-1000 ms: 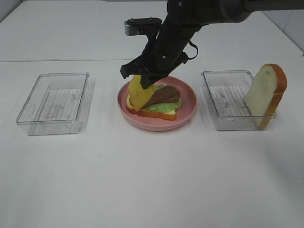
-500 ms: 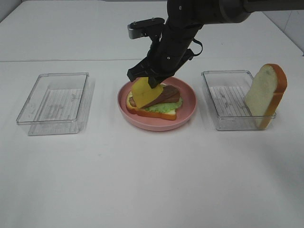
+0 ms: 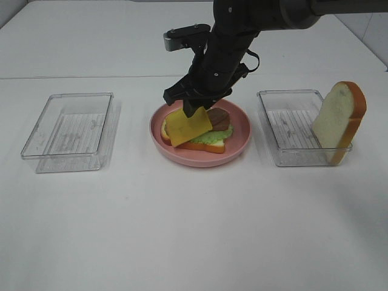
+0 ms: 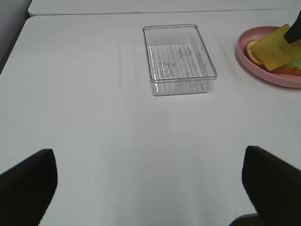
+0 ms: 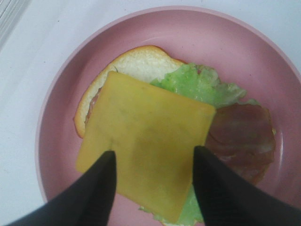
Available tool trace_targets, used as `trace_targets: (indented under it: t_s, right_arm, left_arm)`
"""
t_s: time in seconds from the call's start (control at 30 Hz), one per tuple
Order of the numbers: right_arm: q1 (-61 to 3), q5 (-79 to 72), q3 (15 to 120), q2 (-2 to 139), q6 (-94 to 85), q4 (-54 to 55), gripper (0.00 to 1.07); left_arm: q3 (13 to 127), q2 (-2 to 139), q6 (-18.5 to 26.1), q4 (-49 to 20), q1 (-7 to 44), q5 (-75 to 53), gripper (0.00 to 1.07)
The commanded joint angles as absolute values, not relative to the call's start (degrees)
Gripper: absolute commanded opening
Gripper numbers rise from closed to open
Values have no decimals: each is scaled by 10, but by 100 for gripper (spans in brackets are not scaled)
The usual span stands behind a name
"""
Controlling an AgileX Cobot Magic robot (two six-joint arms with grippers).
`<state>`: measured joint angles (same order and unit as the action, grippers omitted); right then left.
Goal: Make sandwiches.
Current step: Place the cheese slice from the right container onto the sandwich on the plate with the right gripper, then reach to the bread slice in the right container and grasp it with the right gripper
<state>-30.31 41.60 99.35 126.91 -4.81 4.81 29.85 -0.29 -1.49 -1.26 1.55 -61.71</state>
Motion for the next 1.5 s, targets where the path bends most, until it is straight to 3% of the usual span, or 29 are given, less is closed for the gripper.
trace_targets:
  t_s: [0.03,0.3,0.83,1.5]
  right_arm:
    - [-304,424,996,1271,-42,34,71]
    - [-304,465,996,1263,-23,-23,79]
    - [-295,548,996,1115,-10,-88,79]
    - [-109,627,996,995,0,-61,79]
  left_arm:
    - [298,-6,-14,-13,15,-615,100]
    - [298,-6,-14,-13,15,-615,100]
    - [298,-6,-14,-13,15,-615,100]
    - [298,-6,-14,-13,15,-615,100]
